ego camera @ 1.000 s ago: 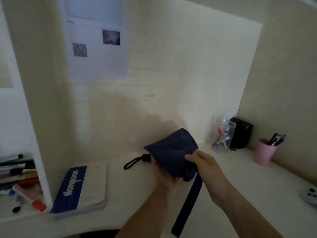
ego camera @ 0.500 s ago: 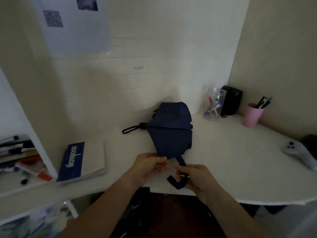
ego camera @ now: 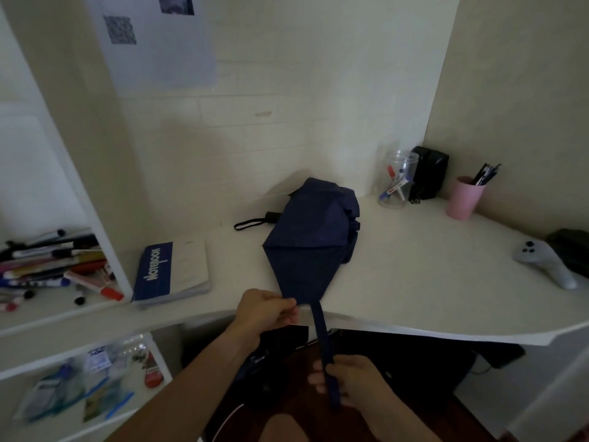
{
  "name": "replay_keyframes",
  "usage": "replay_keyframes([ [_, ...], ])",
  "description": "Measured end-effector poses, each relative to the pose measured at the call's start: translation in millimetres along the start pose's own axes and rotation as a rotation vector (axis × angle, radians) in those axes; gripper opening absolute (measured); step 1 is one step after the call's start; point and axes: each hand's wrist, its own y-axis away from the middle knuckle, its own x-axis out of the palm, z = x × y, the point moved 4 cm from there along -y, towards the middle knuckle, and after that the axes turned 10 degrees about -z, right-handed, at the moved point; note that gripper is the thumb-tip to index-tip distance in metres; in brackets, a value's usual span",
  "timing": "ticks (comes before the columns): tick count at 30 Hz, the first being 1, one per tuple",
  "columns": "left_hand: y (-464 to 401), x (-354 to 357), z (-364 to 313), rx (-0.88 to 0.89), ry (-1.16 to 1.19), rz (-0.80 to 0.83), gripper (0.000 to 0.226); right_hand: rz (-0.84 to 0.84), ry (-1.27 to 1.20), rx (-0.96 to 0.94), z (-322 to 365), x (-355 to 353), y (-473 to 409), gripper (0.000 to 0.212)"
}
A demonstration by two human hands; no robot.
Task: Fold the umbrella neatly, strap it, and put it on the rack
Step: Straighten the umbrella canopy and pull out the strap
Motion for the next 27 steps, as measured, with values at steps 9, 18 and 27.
replay_keyframes([
  [9,-2.6,-20.6,0.2,-0.109,0.042,0.000,0.023,-0.305,0.670,-1.091,125.8,-8.7,-41.2,0.021],
  [18,-13.0,-34.3,-14.7,0.143,-0.353,-0.036,0.042,-0.165,0.984,-1.213,119.3,14.8,-85.4,0.037],
  [27,-71.1,5.3,-25.1,1.276,-1.147,0.134,0.057,-0.124,0.999,-1.271,131.4,15.4,-90.9,0.052],
])
